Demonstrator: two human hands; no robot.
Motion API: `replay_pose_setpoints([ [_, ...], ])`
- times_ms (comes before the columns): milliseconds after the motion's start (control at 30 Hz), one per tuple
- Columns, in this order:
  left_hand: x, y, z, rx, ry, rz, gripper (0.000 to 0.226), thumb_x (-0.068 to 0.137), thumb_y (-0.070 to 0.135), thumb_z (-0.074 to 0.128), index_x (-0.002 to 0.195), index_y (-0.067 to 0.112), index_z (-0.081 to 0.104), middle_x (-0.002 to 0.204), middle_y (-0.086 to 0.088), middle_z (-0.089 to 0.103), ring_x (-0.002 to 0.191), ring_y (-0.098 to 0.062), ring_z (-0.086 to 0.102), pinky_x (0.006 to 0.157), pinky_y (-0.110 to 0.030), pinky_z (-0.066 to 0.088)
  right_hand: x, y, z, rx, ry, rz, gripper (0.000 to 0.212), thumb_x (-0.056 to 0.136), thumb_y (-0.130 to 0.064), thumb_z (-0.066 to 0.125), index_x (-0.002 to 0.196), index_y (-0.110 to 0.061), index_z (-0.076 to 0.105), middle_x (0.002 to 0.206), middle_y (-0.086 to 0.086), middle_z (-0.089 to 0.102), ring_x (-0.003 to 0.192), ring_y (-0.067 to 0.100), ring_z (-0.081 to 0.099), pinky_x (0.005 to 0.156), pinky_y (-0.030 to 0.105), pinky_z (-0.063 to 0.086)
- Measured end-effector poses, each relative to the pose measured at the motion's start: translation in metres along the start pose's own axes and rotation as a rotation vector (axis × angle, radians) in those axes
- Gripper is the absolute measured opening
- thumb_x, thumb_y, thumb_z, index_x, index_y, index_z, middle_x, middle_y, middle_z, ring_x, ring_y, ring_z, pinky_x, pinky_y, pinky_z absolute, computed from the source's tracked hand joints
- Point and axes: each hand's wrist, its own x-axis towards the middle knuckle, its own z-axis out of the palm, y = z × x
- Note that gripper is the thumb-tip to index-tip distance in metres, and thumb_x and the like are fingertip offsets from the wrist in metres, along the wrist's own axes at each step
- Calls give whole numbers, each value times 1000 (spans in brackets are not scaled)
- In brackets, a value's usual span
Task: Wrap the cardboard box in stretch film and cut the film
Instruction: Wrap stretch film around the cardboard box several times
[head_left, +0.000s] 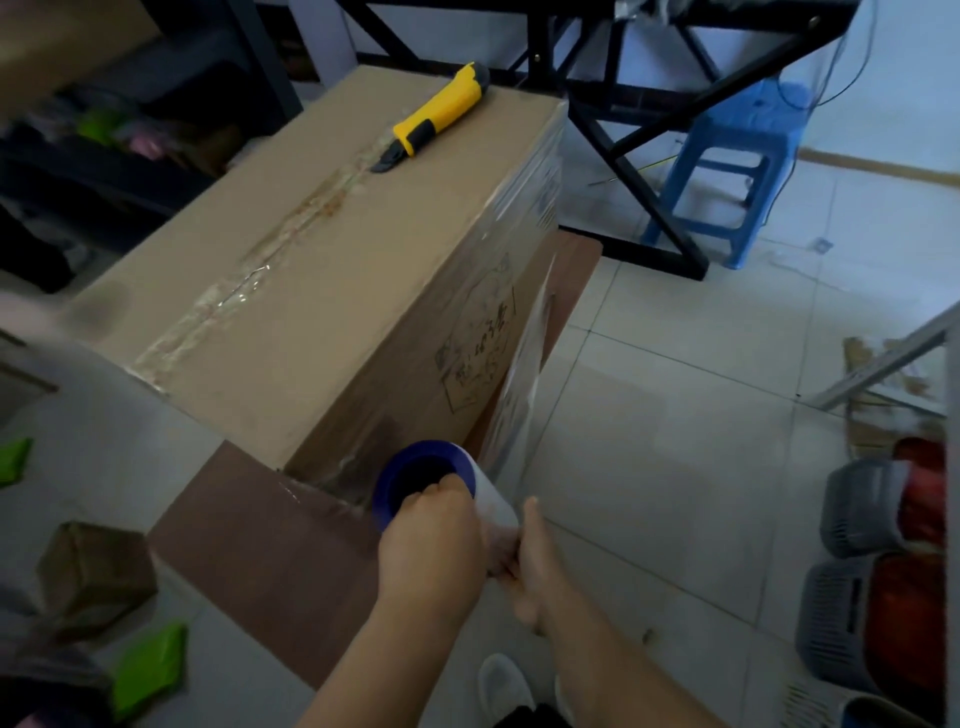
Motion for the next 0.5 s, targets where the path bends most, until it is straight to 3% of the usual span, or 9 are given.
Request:
replay_pose_setpoints([
  [67,-5,-2,-3,-5,1,-13,24,95,26,52,117,16,50,106,2,64,93,-10,62,71,-19,50,-4,3,4,-5,-28,1,80,93,-67,28,143,-6,43,137,19,55,121,27,56,96,34,49],
  [233,-18,-3,-10,-3,15,-39,22,96,27,51,114,16,50,105,2,64,92,-10,61,69,-18,49,-13,11,7,-34,-78,22,76,94,-65,29,141,-8,46,134,16,59,111,22,61,78,27,51],
  [367,-31,-5,-13,-11,26,-60,20,96,26,50,113,15,50,104,1,63,92,-12,61,64,-19,44,-16,18,7,-74,-119,26,77,94,-65,26,140,-6,48,134,16,58,116,22,58,95,32,48],
  [433,-38,-7,-12,-27,20,-71,18,97,25,49,111,14,50,103,0,63,91,-12,61,62,-19,42,-18,25,8,-78,-145,19,77,95,-64,24,133,-4,54,116,15,66,110,22,60,103,35,45],
  [500,-43,-8,-9,-40,16,-69,18,97,25,49,110,14,50,102,0,63,90,-13,60,64,-20,45,-18,30,8,-90,-145,11,71,95,-64,22,112,-7,61,90,8,65,93,19,60,99,35,46],
])
